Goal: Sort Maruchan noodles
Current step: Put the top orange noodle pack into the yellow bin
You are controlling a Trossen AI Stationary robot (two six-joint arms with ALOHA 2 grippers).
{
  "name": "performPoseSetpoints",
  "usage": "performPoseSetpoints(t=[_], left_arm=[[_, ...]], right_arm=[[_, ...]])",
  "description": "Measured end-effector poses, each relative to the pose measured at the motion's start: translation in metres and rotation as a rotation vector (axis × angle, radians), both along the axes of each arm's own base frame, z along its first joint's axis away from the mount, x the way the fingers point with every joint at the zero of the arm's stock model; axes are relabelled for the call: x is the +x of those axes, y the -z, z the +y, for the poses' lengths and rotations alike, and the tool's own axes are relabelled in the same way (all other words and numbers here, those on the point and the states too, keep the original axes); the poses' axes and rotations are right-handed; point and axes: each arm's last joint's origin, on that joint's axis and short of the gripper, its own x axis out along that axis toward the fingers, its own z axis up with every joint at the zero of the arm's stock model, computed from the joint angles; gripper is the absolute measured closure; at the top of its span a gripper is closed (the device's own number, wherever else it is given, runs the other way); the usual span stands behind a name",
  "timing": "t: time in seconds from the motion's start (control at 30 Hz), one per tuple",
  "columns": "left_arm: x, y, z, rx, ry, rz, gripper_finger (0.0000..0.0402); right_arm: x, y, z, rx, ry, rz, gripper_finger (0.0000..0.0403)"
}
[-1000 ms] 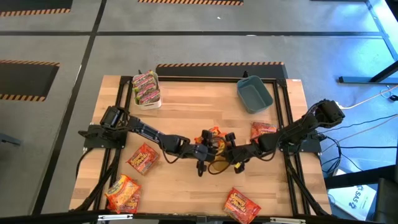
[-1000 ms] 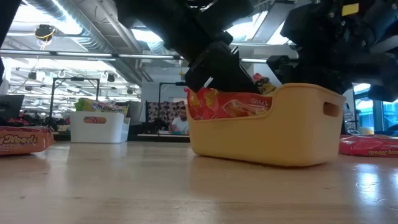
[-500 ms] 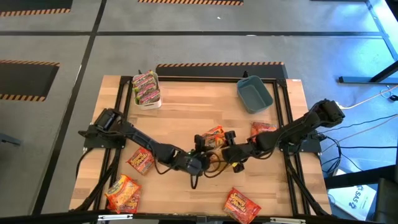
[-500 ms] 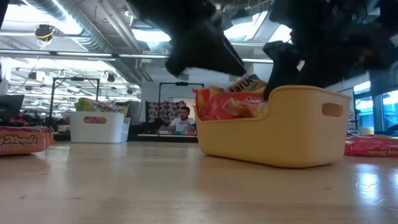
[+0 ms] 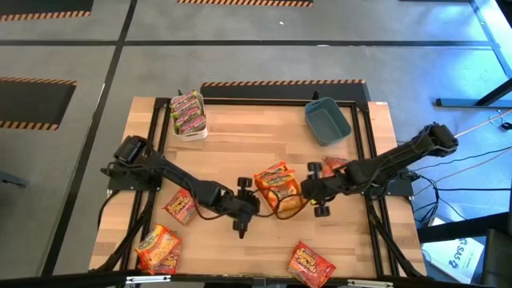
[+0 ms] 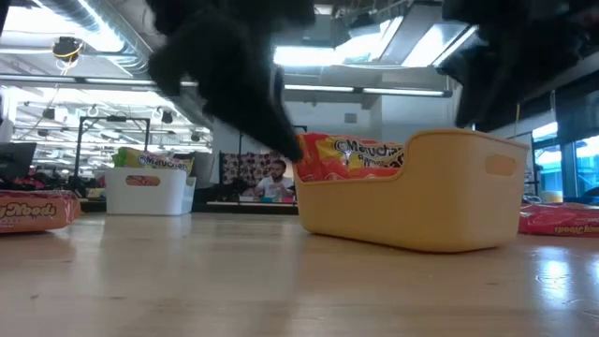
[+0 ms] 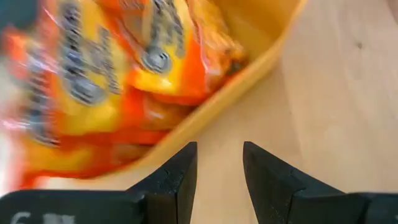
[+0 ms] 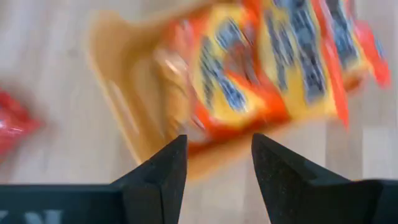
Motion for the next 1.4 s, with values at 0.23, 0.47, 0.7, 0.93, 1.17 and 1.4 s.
performPoseSetpoints(t=[0.23, 0.47, 0.7, 0.93, 1.17, 1.4], left_arm=[[-0.002, 0.026, 0.020, -0.151, -0.007, -0.024, 0.0279], [-0.009, 0.045, 0.045, -0.093, -0.189, -0.081, 0.0279], [-0.010, 0.043, 0.064, 0.024, -0.356, -0.128, 0.0279], [-0.017, 0.034, 0.075, 0.094, -0.410, -0.097, 0.0279], [-0.027, 0.016, 0.059, 0.025, -0.314, -0.081, 0.0279], [-0.031, 0.014, 0.033, -0.052, -0.168, -0.079, 0.0279]], right_arm=[[-0.026, 0.041, -0.012, -0.034, 0.184, 0.112, 0.0253], [-0.022, 0.071, -0.011, 0.042, 0.171, -0.009, 0.0256], [-0.004, 0.076, -0.006, 0.026, 0.177, -0.141, 0.0256], [0.007, 0.084, -0.018, 0.002, 0.237, -0.159, 0.0256], [0.006, 0.055, -0.023, -0.001, 0.250, -0.020, 0.0256], [0.018, 0.020, -0.018, 0.078, 0.224, -0.051, 0.0256]])
